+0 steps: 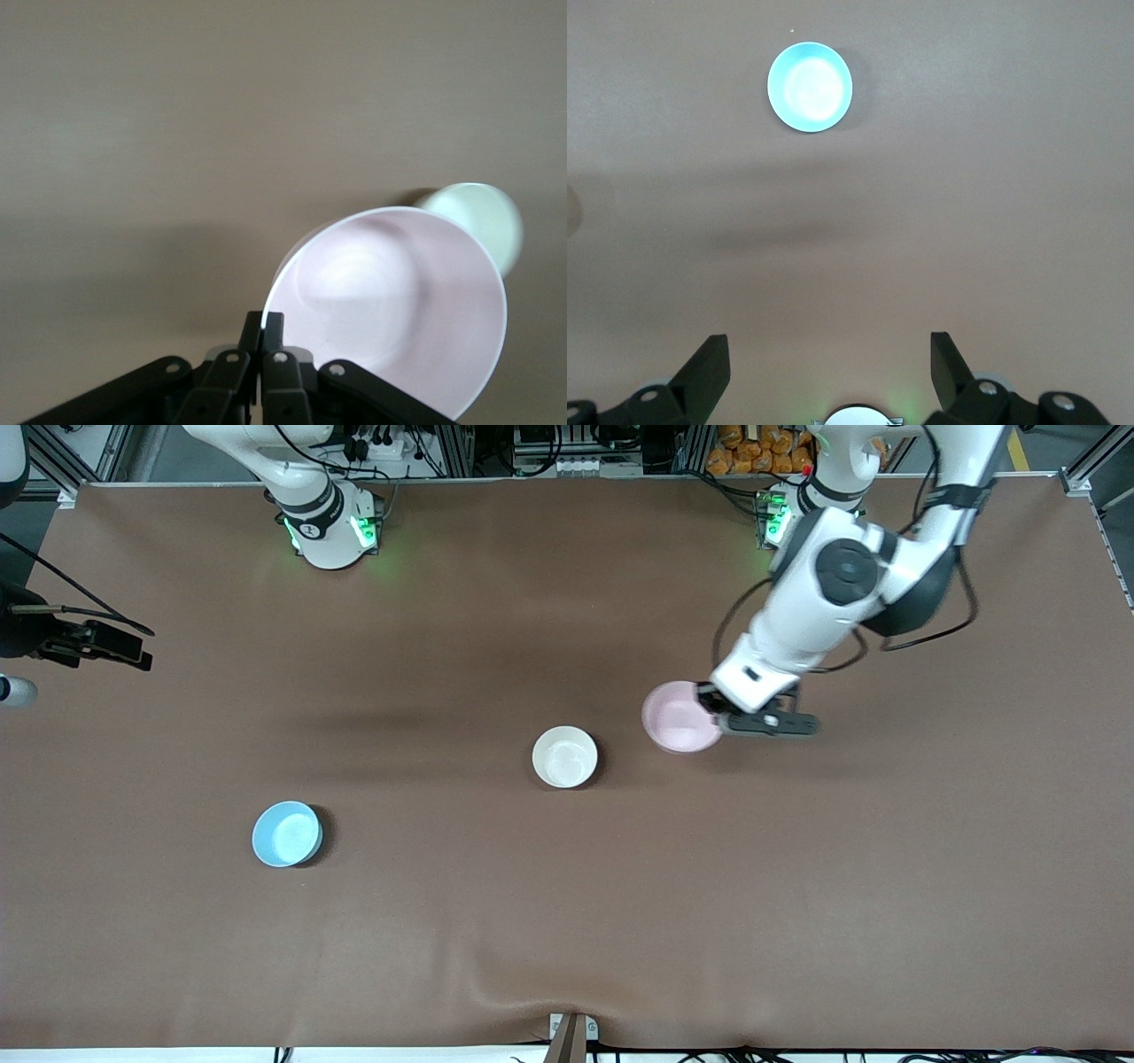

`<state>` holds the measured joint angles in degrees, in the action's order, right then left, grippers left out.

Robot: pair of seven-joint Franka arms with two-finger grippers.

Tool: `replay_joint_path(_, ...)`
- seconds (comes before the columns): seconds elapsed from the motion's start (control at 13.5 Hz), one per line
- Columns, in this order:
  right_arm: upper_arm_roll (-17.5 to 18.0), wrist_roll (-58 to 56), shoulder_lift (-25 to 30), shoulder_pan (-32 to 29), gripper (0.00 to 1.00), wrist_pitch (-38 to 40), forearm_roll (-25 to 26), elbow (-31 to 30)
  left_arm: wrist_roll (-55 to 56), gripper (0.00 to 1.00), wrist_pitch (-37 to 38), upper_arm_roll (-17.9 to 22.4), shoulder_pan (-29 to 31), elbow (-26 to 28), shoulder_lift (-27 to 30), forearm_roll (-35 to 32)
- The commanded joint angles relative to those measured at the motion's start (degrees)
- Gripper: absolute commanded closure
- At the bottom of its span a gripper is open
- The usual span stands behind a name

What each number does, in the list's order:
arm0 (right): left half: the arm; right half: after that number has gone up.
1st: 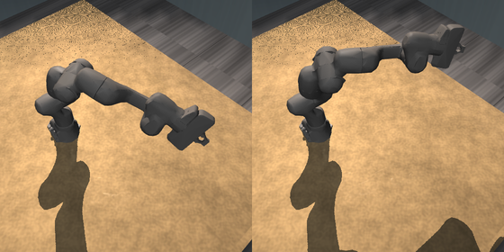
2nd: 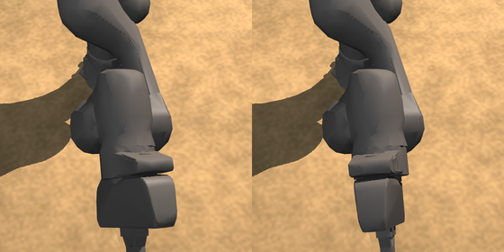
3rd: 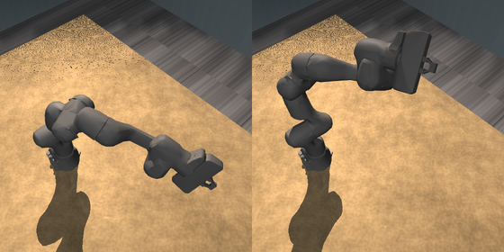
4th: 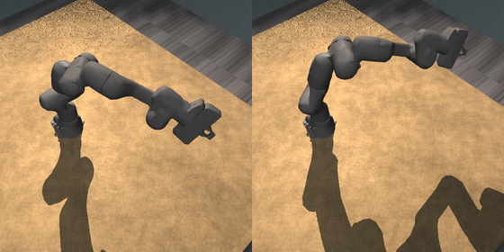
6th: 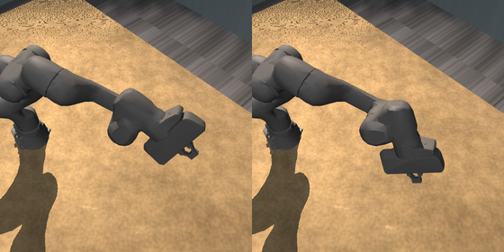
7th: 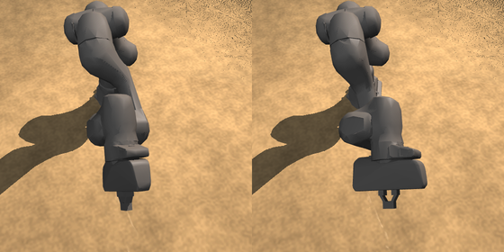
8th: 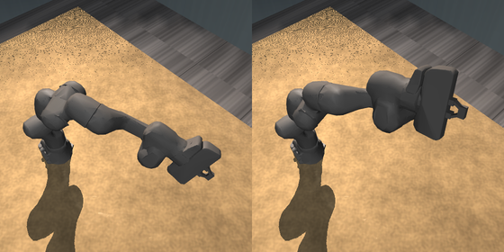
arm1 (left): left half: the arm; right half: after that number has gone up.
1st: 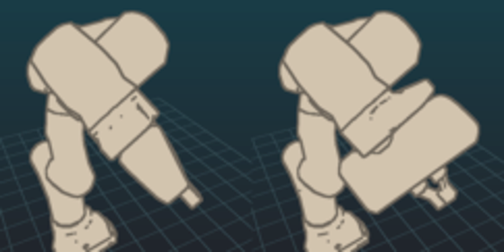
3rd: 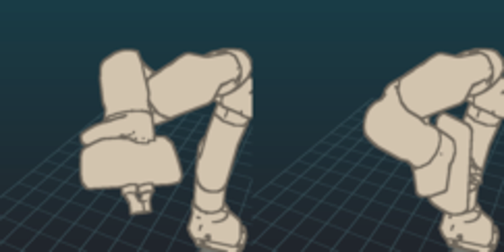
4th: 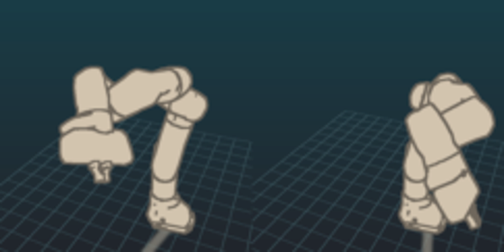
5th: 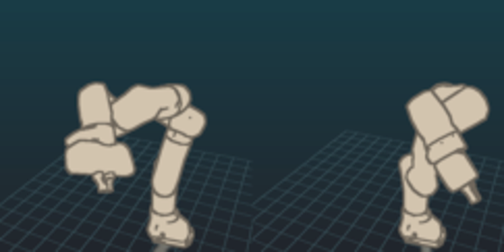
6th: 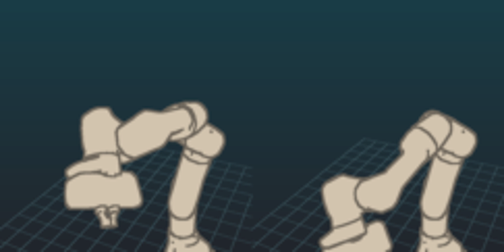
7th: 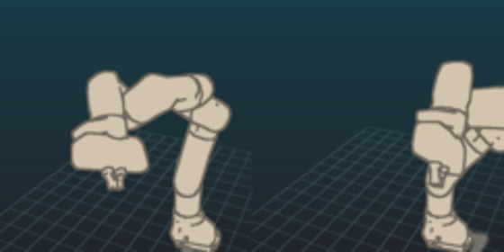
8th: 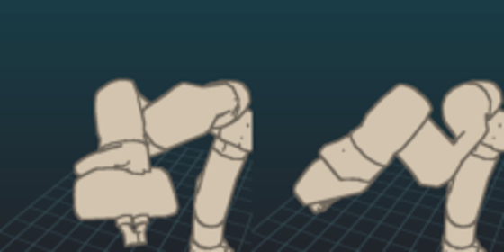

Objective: Stack pink and blue bowls on white bowl
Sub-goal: 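Carry the pink bowl over the white bowl while the right gripper reaches out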

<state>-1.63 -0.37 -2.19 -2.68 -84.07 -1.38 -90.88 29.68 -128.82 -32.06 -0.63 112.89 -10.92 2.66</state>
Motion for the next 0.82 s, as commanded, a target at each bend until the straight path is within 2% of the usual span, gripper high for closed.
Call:
replay_joint_path(0.0, -0.5, 0.9, -0.6, 0.0, 0.0, -3.8, -0.6, -2.9, 5.4, 1.0, 1.1, -0.1, -4.6, -10.6, -10.2, 0.9)
replay_joint_path(0.22, -0.6, 0.8, -2.5, -1.7, 0.0, -9.3, -0.6, -5.3, 8.7, 1.0, 0.9, 0.2, -7.7, -17.1, -17.5, -0.5)
replay_joint_path(0.52, -0.6, 0.9, -6.9, -2.9, 0.0, -16.2, -0.6, -5.2, 9.1, 1.0, -1.6, 0.3, -10.1, -18.3, -23.3, -1.4)
replay_joint_path(0.74, -0.5, 0.9, -11.3, -3.0, 0.0, -21.1, -0.5, -5.4, 9.1, 1.0, -6.7, 0.3, -10.9, -18.2, -26.8, -2.7)
